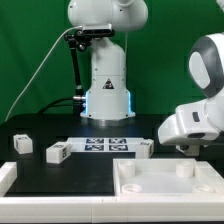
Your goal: Assemble one leg
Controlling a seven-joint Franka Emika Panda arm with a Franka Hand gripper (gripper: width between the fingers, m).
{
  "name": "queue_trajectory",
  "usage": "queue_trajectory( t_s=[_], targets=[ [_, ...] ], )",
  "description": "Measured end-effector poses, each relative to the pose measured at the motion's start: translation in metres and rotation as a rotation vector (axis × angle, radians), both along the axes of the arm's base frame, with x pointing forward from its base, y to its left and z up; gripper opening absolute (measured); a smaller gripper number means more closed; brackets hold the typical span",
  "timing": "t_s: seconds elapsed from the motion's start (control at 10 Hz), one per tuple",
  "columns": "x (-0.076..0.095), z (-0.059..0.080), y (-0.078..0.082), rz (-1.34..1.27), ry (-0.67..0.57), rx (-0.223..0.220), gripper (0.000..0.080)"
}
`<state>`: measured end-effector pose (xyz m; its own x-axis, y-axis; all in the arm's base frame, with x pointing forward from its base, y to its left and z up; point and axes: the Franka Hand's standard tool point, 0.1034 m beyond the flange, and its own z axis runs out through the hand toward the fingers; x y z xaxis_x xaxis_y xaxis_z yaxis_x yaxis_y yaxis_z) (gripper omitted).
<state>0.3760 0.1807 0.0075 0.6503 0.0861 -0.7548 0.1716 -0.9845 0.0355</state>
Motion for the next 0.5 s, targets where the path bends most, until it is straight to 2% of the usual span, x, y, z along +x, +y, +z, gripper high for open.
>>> queue_trajectory(
  t_s=[0.2,0.5],
  targets=[
    [0.001,0.003,-0.001,0.008,0.005,0.005,0.0291],
    [0.026,0.059,-0.019,0.028,-0.006,0.043,0.0292]
  ],
)
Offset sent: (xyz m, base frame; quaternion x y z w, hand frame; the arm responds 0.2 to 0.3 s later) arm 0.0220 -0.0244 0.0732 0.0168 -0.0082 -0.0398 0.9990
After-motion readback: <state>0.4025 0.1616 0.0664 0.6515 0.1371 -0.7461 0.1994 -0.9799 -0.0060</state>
